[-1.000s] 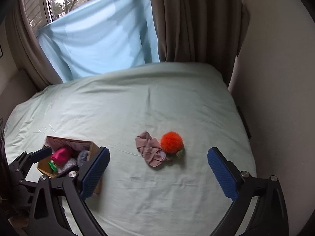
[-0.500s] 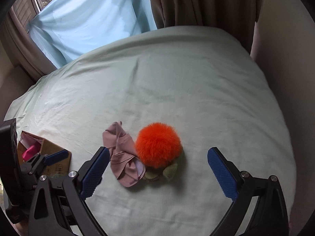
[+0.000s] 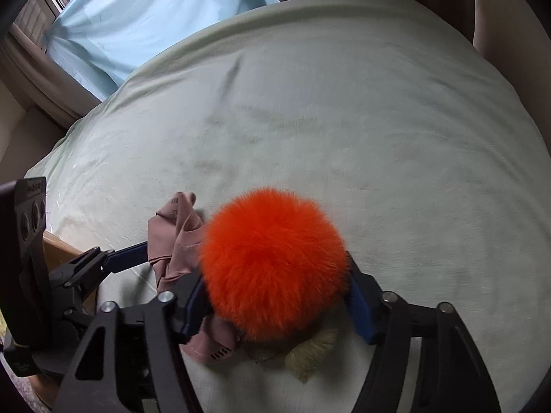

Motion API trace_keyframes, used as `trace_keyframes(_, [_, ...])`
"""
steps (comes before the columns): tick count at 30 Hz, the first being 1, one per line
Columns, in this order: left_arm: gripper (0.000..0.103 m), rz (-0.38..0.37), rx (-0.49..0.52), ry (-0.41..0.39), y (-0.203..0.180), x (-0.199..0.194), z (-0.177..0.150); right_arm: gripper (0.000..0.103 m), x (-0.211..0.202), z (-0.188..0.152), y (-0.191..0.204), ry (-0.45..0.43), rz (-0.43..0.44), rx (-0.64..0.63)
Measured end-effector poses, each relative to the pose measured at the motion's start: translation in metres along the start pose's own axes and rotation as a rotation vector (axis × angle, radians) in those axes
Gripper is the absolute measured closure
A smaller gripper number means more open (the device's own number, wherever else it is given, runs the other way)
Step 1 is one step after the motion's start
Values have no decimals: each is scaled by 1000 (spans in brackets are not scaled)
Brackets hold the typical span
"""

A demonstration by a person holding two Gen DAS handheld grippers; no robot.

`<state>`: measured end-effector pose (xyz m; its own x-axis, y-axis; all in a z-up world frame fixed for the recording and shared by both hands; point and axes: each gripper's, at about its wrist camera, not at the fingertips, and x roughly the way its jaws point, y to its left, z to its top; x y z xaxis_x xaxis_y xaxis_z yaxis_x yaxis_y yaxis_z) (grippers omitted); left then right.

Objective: Organize soft objects
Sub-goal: 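Grasp the pink cloth with the left tool while the right tool grasps the orange pompom, then carry the pink cloth and orange pompom over the box with both tools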

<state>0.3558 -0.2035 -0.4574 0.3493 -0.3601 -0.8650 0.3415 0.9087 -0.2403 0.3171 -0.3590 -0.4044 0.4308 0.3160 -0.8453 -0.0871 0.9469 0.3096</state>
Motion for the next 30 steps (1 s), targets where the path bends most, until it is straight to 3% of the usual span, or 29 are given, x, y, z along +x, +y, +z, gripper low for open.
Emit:
trace_keyframes(5, [58, -28, 41, -10, -9, 0, 5, 61, 1, -1, 0, -19, -2, 16])
trace_keyframes(8, [68, -48, 49, -15, -15, 0, 7, 67, -1, -2, 1, -27, -4, 18])
trace_keyframes(23, [73, -48, -12, -53, -11, -35, 10, 68, -37, 6, 10, -87, -13, 4])
trace_keyframes(30, [73, -31, 10, -110, -25, -86, 17, 68, -79, 13, 26, -135, -14, -19])
